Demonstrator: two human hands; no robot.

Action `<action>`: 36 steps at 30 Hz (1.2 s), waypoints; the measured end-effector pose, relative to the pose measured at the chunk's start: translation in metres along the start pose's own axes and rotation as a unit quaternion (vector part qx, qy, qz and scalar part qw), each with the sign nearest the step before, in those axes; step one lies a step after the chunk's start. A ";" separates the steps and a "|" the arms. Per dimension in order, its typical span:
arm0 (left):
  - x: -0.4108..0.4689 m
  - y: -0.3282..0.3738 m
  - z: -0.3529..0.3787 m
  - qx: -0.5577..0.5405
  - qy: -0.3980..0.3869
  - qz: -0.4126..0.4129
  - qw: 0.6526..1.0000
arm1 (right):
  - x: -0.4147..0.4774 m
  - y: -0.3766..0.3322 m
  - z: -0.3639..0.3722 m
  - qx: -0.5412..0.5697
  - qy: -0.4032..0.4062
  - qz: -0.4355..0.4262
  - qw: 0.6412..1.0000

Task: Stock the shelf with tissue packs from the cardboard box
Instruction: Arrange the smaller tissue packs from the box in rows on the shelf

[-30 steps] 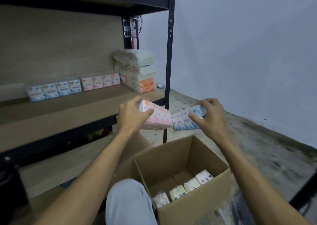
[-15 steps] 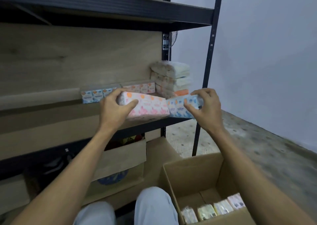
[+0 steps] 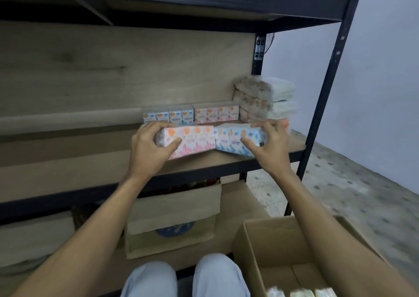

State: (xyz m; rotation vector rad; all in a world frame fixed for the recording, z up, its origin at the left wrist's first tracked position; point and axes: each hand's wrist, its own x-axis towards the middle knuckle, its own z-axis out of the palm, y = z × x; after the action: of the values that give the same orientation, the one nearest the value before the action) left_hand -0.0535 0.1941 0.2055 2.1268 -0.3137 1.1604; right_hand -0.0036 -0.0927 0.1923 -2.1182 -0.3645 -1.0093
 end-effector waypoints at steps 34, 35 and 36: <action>0.043 -0.049 0.082 0.385 -0.248 -0.112 0.882 | 0.055 -0.008 0.115 -0.387 -0.245 0.038 0.888; 0.044 -0.051 0.082 0.393 -0.250 -0.102 0.879 | 0.058 -0.005 0.116 -0.391 -0.250 0.029 0.885; 0.045 -0.054 0.081 0.398 -0.253 -0.090 0.877 | 0.061 -0.003 0.115 -0.391 -0.255 0.020 0.884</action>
State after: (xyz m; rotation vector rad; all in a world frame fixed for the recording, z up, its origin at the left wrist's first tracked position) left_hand 0.0524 0.1849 0.1877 3.1012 0.1862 0.6417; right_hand 0.0969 -0.0108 0.1927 -3.1230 -0.1604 -0.5921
